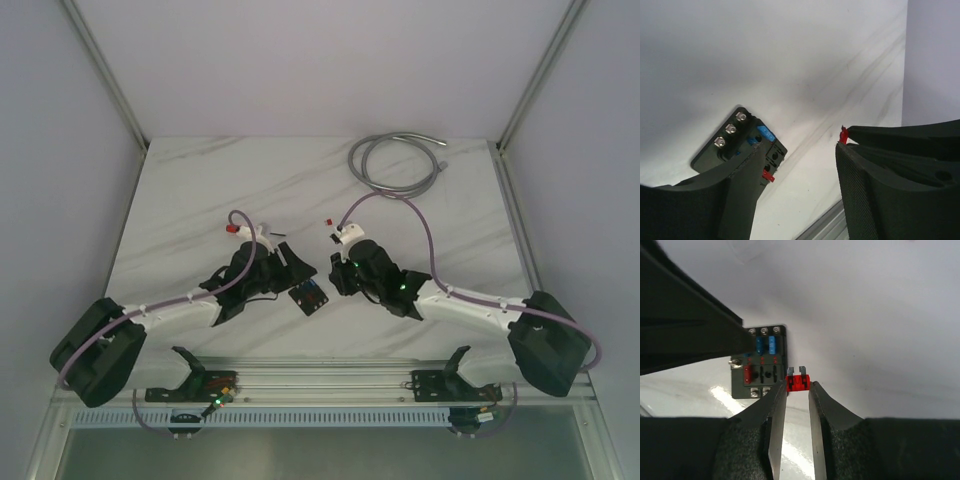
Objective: Snap on the fuse box
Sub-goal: Pick up the fuse from the center of the board.
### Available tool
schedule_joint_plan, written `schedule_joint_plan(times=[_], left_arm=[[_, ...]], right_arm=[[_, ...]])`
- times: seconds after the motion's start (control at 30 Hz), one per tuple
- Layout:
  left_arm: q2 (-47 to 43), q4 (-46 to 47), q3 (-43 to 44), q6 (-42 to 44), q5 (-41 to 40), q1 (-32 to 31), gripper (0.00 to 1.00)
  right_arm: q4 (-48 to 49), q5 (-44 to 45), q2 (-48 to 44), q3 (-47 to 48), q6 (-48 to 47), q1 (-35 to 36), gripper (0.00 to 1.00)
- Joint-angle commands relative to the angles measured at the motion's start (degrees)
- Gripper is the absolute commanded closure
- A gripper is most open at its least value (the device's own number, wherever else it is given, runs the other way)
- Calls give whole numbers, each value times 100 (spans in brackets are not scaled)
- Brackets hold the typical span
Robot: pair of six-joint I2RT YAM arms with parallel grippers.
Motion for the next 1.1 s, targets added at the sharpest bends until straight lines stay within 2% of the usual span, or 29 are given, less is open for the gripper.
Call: schedule_joint_plan(times=[0.0,0.67,1.07], left_arm=[[200,547,209,-94,464,36,35],[516,1126,169,-453,857,5,62],[369,1170,91,-591,880,-20,100]], right_arm=[[503,-356,-234,-168,-164,95,79],[1065,-612,-135,-185,-152,235,79],[1364,-569,-49,-203,-78,263,79]])
